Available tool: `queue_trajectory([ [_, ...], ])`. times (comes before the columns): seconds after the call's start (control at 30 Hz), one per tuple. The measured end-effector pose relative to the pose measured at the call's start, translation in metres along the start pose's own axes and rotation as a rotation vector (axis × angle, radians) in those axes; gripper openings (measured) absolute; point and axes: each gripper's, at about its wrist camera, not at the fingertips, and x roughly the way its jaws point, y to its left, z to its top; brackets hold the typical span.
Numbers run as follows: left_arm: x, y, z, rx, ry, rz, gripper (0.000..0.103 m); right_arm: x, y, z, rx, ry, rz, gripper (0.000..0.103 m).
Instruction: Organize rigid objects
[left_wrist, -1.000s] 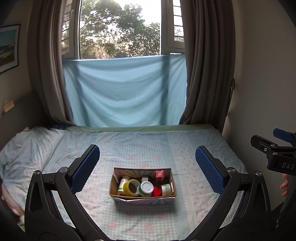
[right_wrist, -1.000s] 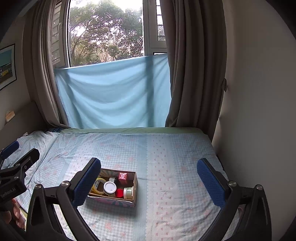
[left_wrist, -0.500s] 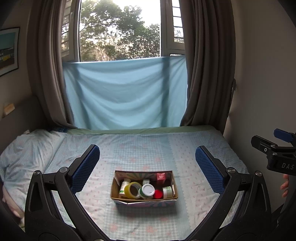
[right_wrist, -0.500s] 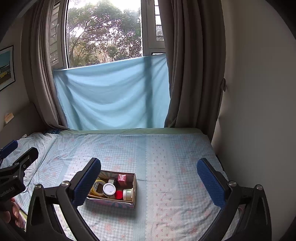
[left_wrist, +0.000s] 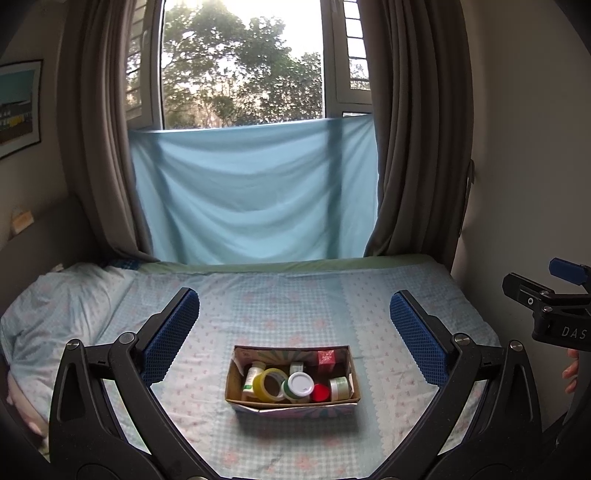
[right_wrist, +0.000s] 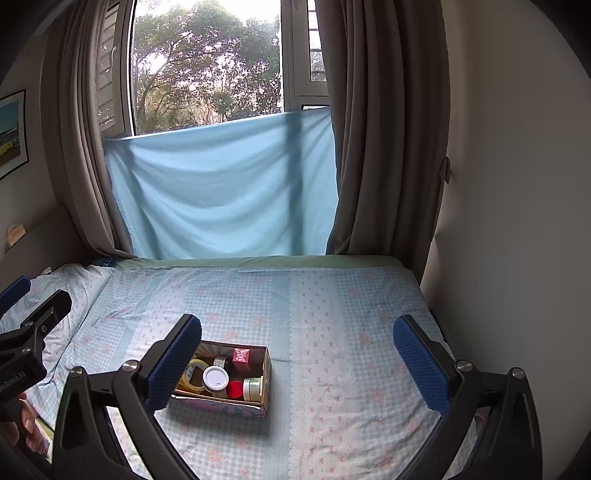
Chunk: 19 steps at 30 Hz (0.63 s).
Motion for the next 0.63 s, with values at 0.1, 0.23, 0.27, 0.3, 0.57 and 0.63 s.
queue_trajectory([
  [0.1,-0.001,-0.002,0.001,0.016,-0.021,0.028,0.103,0.000,0.000,-0.001,0.000,0.002,0.000,0.103],
  [0.23,-0.004,-0.004,0.001,0.029,-0.046,0.049,0.103,0.000,0.000,-0.001,0.001,0.001,0.000,0.103],
  [0.27,-0.005,-0.004,0.001,0.025,-0.052,0.048,0.103,0.000,0.000,-0.001,0.002,0.001,0.000,0.103],
  [0.3,-0.005,-0.003,0.001,0.020,-0.056,0.045,0.103,0.001,0.000,-0.001,0.002,0.001,-0.001,0.103],
  [0.57,-0.002,0.004,-0.003,-0.013,-0.052,0.018,0.103,0.004,0.001,-0.001,0.003,0.010,-0.004,0.103],
  [0.63,0.000,0.006,-0.003,-0.015,-0.052,0.007,0.103,0.006,0.002,-0.001,0.004,0.013,-0.007,0.103],
])
